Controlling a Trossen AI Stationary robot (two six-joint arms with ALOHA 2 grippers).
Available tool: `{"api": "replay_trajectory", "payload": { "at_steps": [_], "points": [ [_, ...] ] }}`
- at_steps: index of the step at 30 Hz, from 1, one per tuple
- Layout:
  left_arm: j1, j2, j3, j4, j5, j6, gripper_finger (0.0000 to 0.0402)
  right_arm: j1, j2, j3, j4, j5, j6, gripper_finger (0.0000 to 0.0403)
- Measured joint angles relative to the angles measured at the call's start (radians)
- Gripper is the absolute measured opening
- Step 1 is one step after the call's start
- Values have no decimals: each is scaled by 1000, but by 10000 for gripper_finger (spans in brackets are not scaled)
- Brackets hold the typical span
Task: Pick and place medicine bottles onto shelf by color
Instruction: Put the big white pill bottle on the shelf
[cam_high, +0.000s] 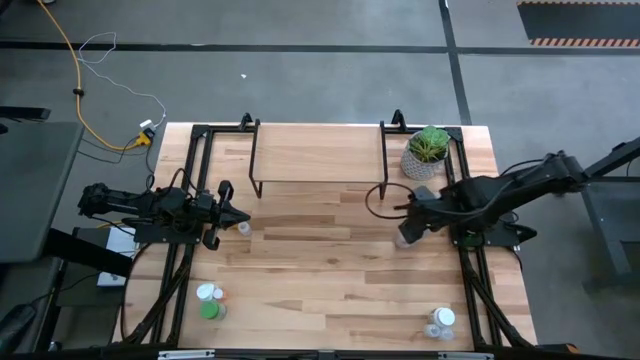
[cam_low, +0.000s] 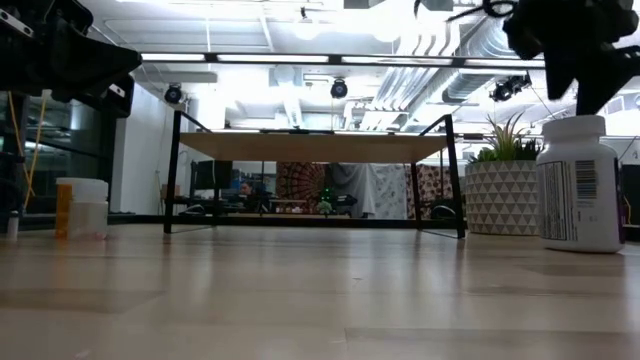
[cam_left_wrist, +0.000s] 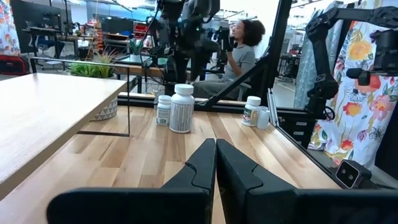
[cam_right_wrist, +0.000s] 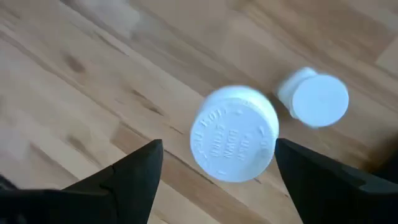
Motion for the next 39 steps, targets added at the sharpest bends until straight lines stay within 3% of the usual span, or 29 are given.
{"api": "replay_trajectory", "payload": {
  "at_steps": [6, 18, 39],
  "points": [
    [0, 0, 0, 0, 0, 0, 3, 39, -30, 2, 1, 79, 31, 300],
    [0, 0, 0, 0, 0, 0, 3, 60, 115, 11, 3, 75, 16, 300],
    [0, 0, 0, 0, -3, 0, 3, 60, 165, 90, -141, 163, 26, 300]
  ]
}}
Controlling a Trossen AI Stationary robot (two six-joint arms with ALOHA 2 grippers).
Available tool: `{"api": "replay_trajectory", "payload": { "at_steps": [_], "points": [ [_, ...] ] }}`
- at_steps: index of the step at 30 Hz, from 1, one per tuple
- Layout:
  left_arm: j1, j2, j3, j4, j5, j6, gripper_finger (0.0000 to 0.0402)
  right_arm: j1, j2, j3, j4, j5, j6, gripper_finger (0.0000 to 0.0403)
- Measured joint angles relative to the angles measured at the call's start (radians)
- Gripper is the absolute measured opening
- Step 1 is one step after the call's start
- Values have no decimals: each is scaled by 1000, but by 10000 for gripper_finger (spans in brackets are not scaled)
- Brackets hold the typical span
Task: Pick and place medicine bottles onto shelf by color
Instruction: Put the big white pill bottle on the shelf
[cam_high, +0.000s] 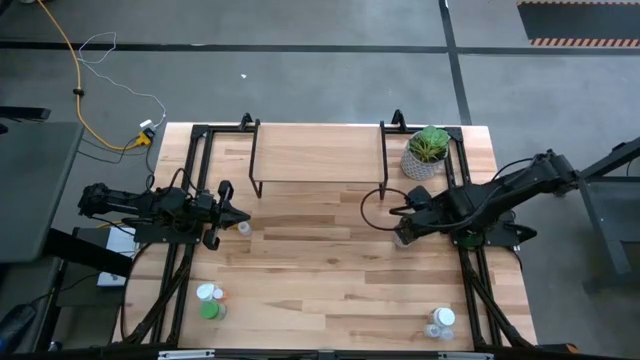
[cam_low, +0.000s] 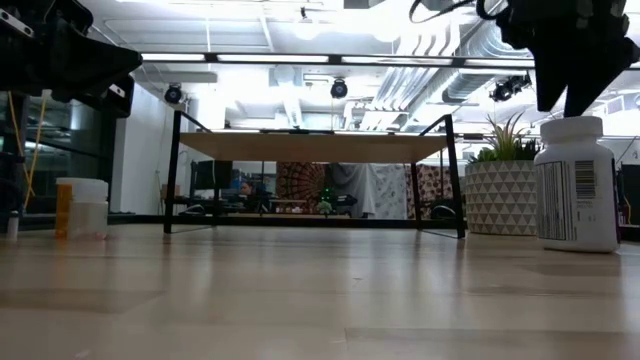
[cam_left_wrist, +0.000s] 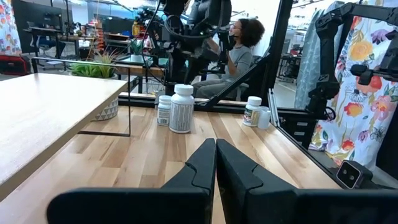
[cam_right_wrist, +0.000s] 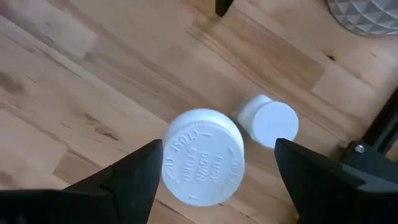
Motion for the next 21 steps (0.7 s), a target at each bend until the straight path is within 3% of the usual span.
{"api": "replay_trajectory", "payload": {
  "at_steps": [11, 21],
  "points": [
    [0, 0, 0, 0, 0, 0, 3, 2, 120, 0, 31, -49, -53, 300],
    [0, 0, 0, 0, 0, 0, 3, 2, 132, 0, 26, -119, -84, 300]
  ]
}}
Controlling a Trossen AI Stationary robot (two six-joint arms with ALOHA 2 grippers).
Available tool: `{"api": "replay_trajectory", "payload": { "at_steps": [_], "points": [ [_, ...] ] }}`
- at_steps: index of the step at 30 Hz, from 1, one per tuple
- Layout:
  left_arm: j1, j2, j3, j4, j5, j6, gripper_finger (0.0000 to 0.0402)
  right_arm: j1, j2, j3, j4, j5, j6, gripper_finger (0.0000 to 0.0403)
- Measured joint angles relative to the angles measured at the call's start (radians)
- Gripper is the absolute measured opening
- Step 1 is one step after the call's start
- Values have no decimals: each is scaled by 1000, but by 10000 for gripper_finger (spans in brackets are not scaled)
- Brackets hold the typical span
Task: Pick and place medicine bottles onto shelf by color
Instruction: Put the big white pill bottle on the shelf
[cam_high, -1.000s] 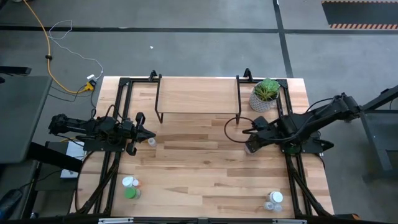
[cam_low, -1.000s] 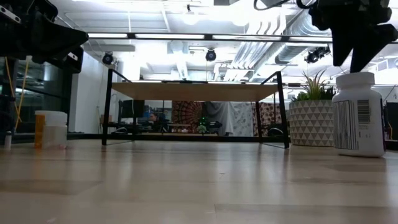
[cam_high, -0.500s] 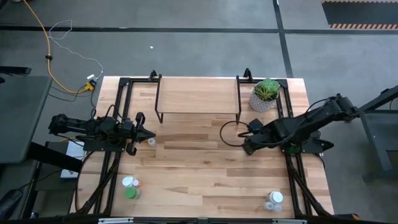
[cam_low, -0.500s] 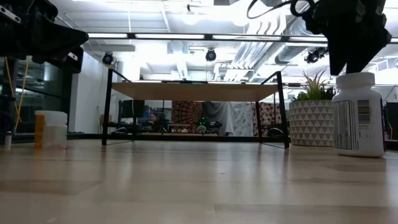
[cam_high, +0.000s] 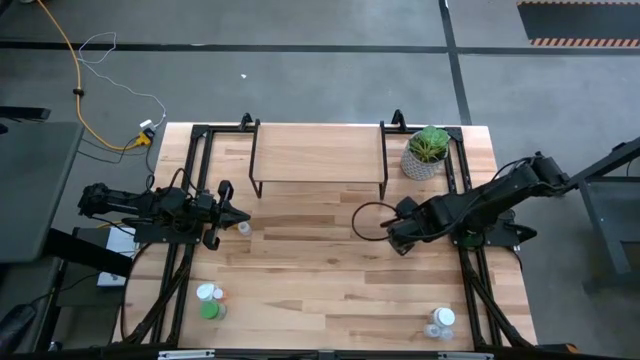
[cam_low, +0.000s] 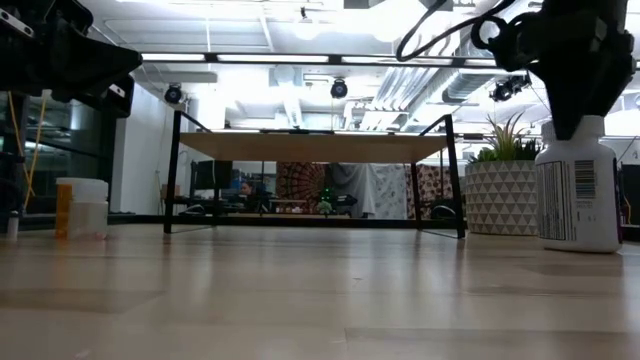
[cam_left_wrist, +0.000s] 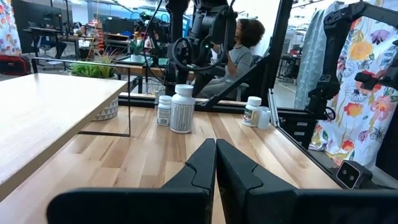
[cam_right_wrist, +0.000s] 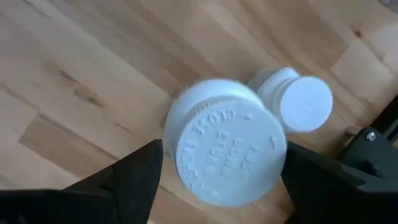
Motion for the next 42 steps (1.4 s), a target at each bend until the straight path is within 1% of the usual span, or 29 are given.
{"api": "replay_trajectory", "payload": {
  "at_steps": [3, 5, 11, 15, 19, 21, 24, 27, 31, 34, 36, 40, 41, 42],
  "points": [
    [0, 0, 0, 0, 0, 0, 3, 0, 0, 0, -1, -19, -12, 295],
    [0, 0, 0, 0, 0, 0, 3, 0, 0, 0, -1, -29, -14, 282],
    [0, 0, 0, 0, 0, 0, 3, 0, 0, 6, -3, -41, -21, 202],
    [0, 0, 0, 0, 0, 0, 3, 0, 0, 43, -3, -37, -45, 201],
    [0, 0, 0, 0, 0, 0, 3, 0, 0, 114, -1, -35, -93, 201],
    [0, 0, 0, 0, 0, 0, 3, 5, 0, 152, 41, -31, -143, 201],
    [0, 0, 0, 0, 0, 0, 3, 6, 0, 220, 177, -20, -250, 201],
    [0, 0, 0, 0, 0, 0, 3, -15, 7, 313, 236, 41, -348, 201],
    [0, 0, 0, 0, 0, 0, 3, -71, 68, 512, 180, 181, -483, 201],
    [0, 0, 0, 0, -1, 0, 3, -140, 158, 696, 58, 252, -578, 201],
    [0, 0, 0, 0, -8, 0, 3, -204, 231, 824, -55, 289, -618, 201],
    [0, 0, 0, 0, -20, 0, 3, -345, 376, 1057, -284, 329, -624, 201],
    [0, 0, 0, 0, -20, 0, 3, -379, 410, 1103, -327, 335, -623, 201],
    [0, 0, 0, 0, -20, 0, 3, -411, 438, 1135, -334, 337, -627, 201]
  ]
}}
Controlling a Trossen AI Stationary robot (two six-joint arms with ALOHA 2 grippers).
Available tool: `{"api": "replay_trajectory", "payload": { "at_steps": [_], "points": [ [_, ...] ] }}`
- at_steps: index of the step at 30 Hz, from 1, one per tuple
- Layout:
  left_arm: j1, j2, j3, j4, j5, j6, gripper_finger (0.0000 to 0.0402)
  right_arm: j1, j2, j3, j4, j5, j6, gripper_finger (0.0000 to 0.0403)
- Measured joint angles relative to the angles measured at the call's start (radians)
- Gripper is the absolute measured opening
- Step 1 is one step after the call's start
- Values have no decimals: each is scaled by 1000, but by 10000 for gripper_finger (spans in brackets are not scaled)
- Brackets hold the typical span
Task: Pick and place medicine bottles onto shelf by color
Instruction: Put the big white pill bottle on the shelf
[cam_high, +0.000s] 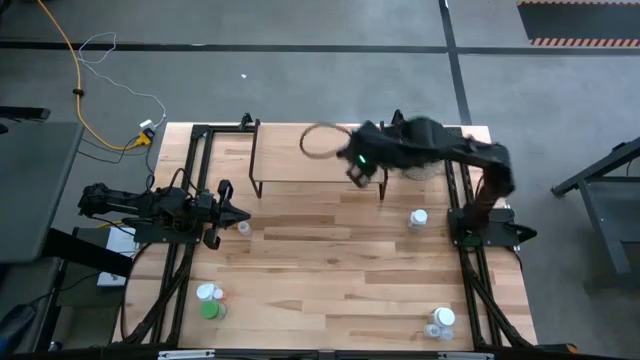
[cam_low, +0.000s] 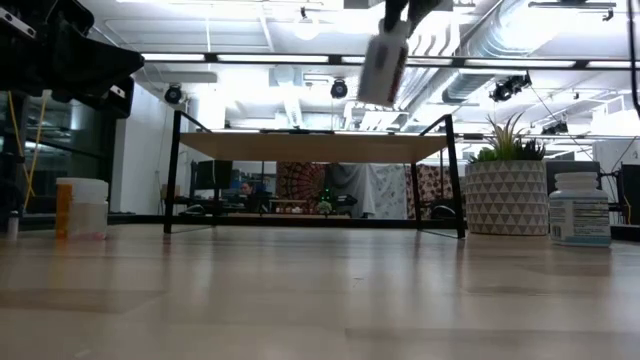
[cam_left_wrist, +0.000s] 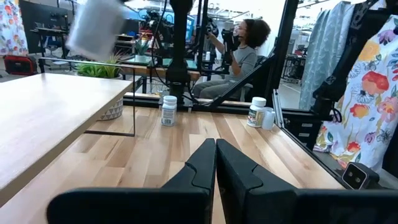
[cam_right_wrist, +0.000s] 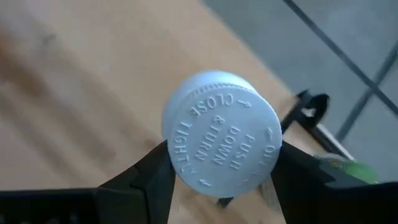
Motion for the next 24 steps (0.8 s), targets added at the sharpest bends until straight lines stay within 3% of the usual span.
{"api": "replay_trajectory", "payload": {
  "at_steps": [11, 24],
  "points": [
    [0, 0, 0, 2, -3, 0, 3, -281, 124, 72, 12, -159, -15, 216],
    [0, 0, 0, 2, -3, 0, 3, -408, 126, 71, 12, -274, 173, 216]
  ]
}}
